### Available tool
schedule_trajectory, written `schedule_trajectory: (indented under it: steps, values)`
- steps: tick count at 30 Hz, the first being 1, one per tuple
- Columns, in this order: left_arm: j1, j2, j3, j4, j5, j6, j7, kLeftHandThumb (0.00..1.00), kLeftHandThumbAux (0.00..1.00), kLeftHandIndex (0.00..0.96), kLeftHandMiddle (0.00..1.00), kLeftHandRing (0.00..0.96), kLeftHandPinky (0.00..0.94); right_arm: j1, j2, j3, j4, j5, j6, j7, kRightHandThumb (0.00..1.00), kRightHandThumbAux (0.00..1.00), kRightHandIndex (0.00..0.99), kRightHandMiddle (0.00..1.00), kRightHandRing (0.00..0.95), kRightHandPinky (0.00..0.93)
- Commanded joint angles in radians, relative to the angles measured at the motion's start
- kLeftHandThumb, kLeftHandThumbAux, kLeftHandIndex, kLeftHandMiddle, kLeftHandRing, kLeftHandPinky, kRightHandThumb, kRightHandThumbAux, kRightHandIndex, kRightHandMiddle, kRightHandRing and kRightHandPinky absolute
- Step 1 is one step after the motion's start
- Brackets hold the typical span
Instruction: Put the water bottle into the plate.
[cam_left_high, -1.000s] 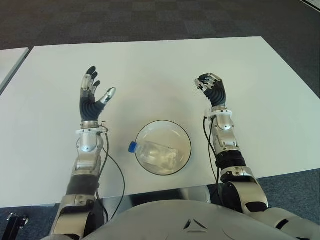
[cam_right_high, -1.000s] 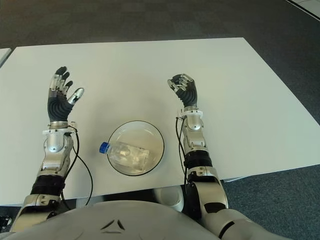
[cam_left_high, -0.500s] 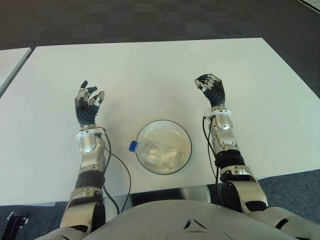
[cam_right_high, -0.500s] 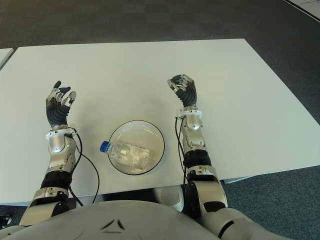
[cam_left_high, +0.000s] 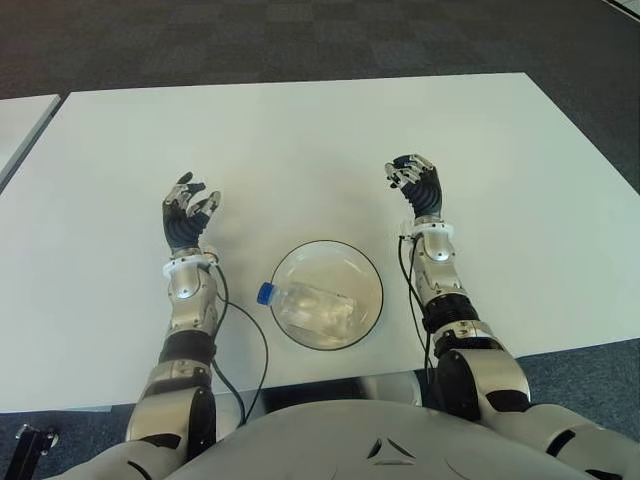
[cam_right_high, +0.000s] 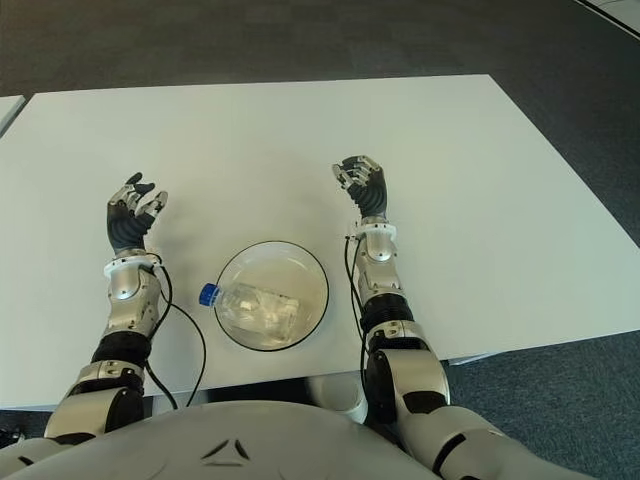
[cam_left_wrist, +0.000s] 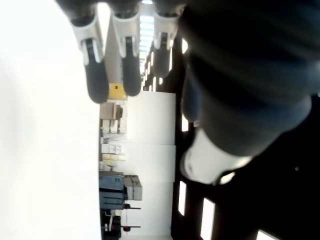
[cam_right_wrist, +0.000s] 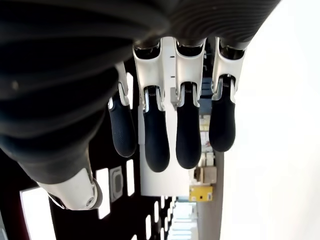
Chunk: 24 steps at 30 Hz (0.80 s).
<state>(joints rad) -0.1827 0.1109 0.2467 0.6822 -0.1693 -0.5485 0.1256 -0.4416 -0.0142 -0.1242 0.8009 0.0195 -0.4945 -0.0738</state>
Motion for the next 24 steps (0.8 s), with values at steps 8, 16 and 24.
schedule_trajectory:
  steps: [8, 16, 24]
  values:
    - [0.028, -0.03, 0.0, 0.027, 0.001, -0.041, -0.074, 0.682, 0.723, 0.426, 0.505, 0.499, 0.505, -0.008, 0.022, -0.042, 0.135, 0.053, -0.161, 0.037, 0.695, 0.732, 0.432, 0.589, 0.572, 0.563]
    - [0.04, -0.047, 0.001, 0.057, 0.01, -0.101, -0.098, 0.691, 0.72, 0.425, 0.524, 0.516, 0.505, -0.006, 0.02, -0.057, 0.192, 0.059, -0.231, 0.061, 0.694, 0.732, 0.433, 0.603, 0.587, 0.584]
    - [0.04, -0.054, -0.004, 0.119, 0.028, -0.18, -0.113, 0.691, 0.72, 0.427, 0.532, 0.516, 0.496, -0.011, 0.023, -0.068, 0.25, 0.058, -0.264, 0.068, 0.693, 0.731, 0.433, 0.611, 0.593, 0.584]
